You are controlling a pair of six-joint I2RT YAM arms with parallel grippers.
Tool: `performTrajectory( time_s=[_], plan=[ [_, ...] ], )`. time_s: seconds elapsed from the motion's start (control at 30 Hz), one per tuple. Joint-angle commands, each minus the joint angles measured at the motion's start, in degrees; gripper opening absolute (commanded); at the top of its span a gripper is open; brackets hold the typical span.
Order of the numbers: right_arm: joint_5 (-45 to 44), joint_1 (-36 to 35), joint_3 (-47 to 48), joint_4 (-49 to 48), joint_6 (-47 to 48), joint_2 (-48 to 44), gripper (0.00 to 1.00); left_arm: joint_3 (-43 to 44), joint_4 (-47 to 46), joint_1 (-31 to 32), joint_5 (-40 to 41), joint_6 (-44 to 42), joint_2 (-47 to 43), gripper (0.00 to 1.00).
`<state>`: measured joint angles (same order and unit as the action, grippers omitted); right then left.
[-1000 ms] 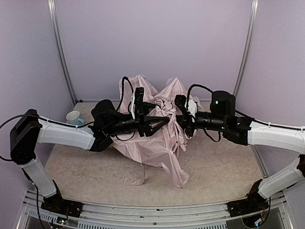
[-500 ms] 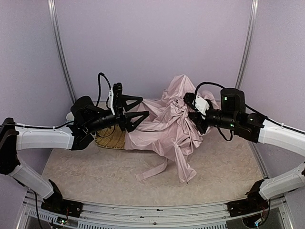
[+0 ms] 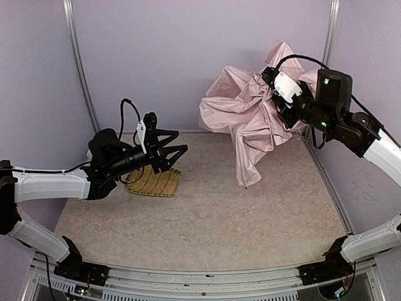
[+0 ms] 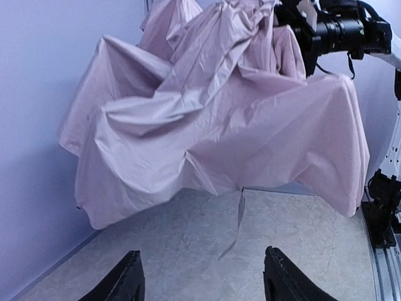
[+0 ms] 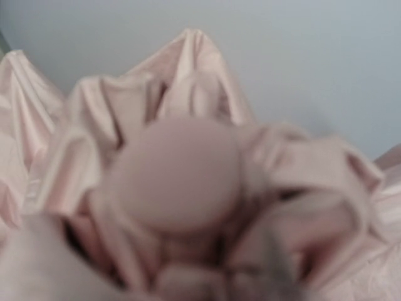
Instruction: Put away the umbrella
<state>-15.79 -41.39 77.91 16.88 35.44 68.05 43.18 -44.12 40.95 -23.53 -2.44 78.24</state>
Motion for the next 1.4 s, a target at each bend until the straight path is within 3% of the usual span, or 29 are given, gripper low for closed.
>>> performTrajectory(
  time_s=[0.0, 0.23, 0.4, 0.47, 0.5, 0.53, 0.6, 0.63, 0.77, 0.87, 1.03, 1.13, 1.37],
  plan=[
    [9.1, 0.3, 3.6, -2.0, -4.1, -1.7, 0.07, -0.2, 0.0, 4.2, -2.7, -0.8, 4.4, 0.62],
    [14.5, 0.3, 5.6, -6.0, -12.7, 0.8, 0.06, 3.9, -9.9, 12.8, 1.8, -2.9, 14.9, 0.9],
    [17.1, 0.3, 6.2, -7.2, -15.5, 2.2, 0.05, 7.0, -15.0, 13.5, 1.2, -1.6, 21.7, 0.91],
    [18.4, 0.3, 6.2, -8.0, -16.0, 2.1, 0.05, 7.7, -15.0, 13.5, 2.0, -1.4, 23.3, 0.86],
    [19.0, 0.3, 6.1, -8.3, -16.2, 1.9, 0.05, 7.7, -15.0, 13.5, 3.1, -1.4, 24.0, 0.76],
    [19.6, 0.3, 6.0, -8.7, -16.4, 1.7, 0.05, 7.6, -15.0, 13.5, 4.0, -1.6, 24.5, 0.61],
    [20.2, 0.3, 5.5, -9.2, -16.7, 1.1, 0.05, 6.8, -15.5, 13.4, 6.1, -2.1, 24.8, 0.16],
    [20.2, 0.3, 5.3, -9.4, -16.6, 0.7, 0.05, 6.0, -16.0, 13.4, 7.0, -2.3, 24.7, 0.0],
    [18.3, 0.3, 5.6, -7.0, -13.6, -0.3, 0.04, 1.2, -17.5, 12.2, 7.8, -2.7, 22.1, 0.0],
    [18.2, 0.3, 6.7, 0.1, -7.4, -1.0, 0.03, -1.7, -15.9, 10.0, 9.9, -4.3, 20.6, 0.0],
    [23.6, -2.8, 9.2, 16.7, 3.2, -1.2, 0.05, 4.6, -2.2, 4.7, 11.6, -12.7, 22.3, 0.0],
    [15.4, -6.5, 10.3, 23.1, 6.2, 0.3, 0.04, 10.8, 4.2, 2.8, 13.6, -19.1, 25.6, 0.0],
    [-2.4, -13.1, 10.5, 32.1, 8.1, 3.0, 0.01, 24.6, 9.6, -0.2, 11.2, -26.6, 34.2, 0.0]
  ],
)
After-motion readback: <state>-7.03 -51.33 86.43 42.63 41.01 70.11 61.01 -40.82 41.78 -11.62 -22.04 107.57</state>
